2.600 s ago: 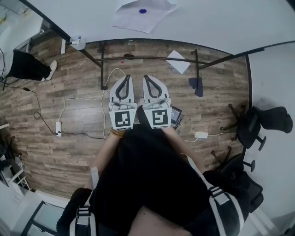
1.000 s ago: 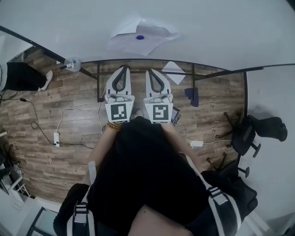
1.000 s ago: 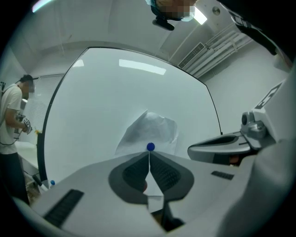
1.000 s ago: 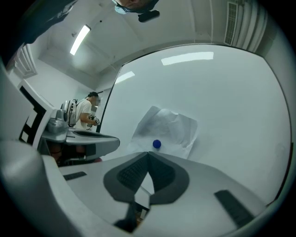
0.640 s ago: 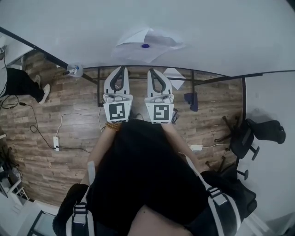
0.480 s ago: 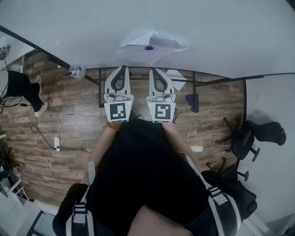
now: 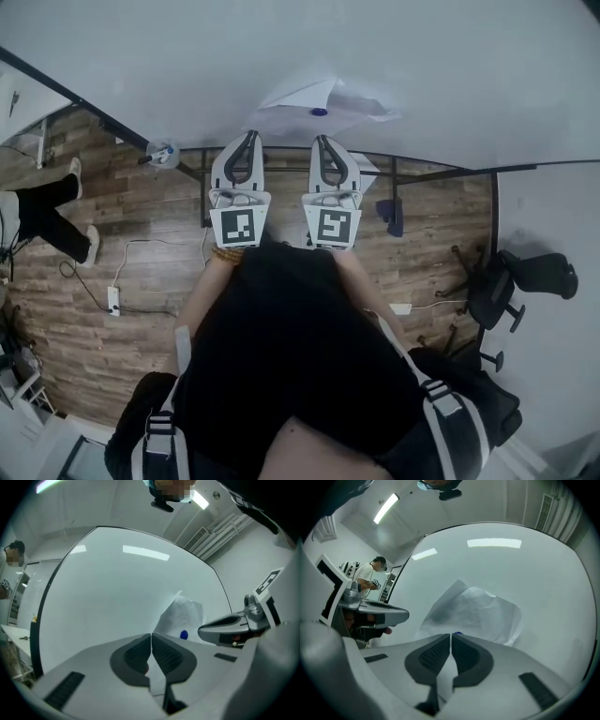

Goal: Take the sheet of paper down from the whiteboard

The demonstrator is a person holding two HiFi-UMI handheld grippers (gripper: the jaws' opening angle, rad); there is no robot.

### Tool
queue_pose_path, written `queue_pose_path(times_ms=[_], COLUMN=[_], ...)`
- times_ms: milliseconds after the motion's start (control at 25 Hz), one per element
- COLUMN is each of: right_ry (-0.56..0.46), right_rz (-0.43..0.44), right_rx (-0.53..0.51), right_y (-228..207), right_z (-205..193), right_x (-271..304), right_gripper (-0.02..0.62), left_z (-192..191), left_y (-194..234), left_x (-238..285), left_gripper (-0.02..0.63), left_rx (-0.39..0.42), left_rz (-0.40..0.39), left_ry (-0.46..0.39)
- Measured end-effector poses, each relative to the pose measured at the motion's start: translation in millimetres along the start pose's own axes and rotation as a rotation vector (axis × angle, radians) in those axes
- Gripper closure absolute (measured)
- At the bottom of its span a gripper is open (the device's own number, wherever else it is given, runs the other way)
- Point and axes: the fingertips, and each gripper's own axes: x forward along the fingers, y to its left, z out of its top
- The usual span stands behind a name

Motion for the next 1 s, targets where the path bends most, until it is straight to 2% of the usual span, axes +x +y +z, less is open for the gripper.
queue_pose_path(times_ms=[240, 440, 560, 680, 1000], right_ry=[0.022, 0.028, 0.013, 0.025, 0.04], right_rz=[-0.035, -0.069, -0.093, -0.107, -0.096], right_rx=[-0.027, -0.097, -0.082, -0.079, -0.1], right_y=[-3, -5, -5, 0, 6], right_z=[-3, -1, 3, -2, -4], right_x=[9, 15, 18, 27, 36], right_gripper=[0.595, 0.591, 0.586, 0.584, 0.575], left_z=[-5, -2, 3, -4, -8], left_y=[13, 19, 21, 26, 25], left_x=[15, 27, 26, 26, 29], left_gripper=[0.591, 0.591, 0.591, 0.591, 0.59], left_rx=[-0.006, -0.043, -0.065, -0.053, -0.048], left_rz=[-0.037, -0.089, -0.124, -0.152, -0.184], left_ry=[-0.011, -0.016, -0.02, -0.003, 0.023])
